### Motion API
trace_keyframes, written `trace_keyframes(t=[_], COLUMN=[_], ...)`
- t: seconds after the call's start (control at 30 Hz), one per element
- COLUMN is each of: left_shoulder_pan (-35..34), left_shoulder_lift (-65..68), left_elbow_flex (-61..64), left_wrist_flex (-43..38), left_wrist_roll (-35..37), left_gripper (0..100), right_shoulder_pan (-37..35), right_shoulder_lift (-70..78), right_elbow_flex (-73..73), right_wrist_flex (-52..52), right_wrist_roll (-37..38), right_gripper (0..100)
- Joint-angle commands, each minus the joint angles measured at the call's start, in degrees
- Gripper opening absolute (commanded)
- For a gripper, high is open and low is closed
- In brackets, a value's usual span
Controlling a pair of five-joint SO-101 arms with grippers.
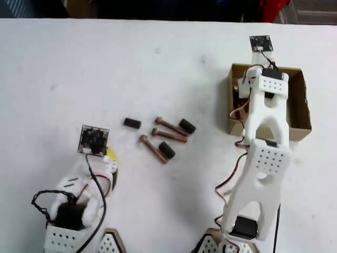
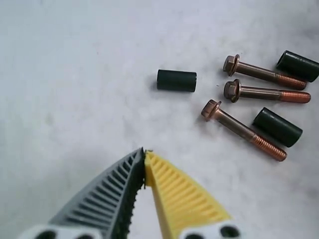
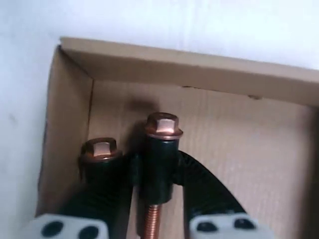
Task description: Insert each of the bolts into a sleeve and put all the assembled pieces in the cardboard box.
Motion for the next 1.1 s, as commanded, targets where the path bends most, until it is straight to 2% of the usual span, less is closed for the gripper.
trace_keyframes(t=[0.0, 0.1, 0.33, 0.67, 0.83, 1.07], left_shoulder_pan=[-0.48, -0.48, -0.48, -3.82, -3.91, -3.91], left_shoulder_lift=[-0.48, -0.48, -0.48, -0.48, -0.48, -0.48], left_elbow_flex=[-0.26, -0.18, -0.18, -0.44, -0.44, -0.26], left_wrist_flex=[-1.76, -1.76, -1.85, -2.11, -2.02, -2.11], left_wrist_roll=[-0.62, -0.62, -0.62, -0.62, -0.62, -0.62], left_gripper=[2, 2, 2, 2, 2, 2], right_shoulder_pan=[-0.75, -0.84, -0.75, -3.03, -4.79, -5.85], right_shoulder_lift=[0.48, 1.45, 1.45, 1.45, 1.45, -3.47], right_elbow_flex=[-6.77, -9.85, -18.29, -41.14, -46.59, -46.68], right_wrist_flex=[3.21, 5.67, 13.49, 37.49, 38.55, 38.64], right_wrist_roll=[0.70, 0.70, 0.70, 0.70, 0.26, 0.26], right_gripper=[11.3, 14.6, 14.5, 14.5, 14.5, 14.5])
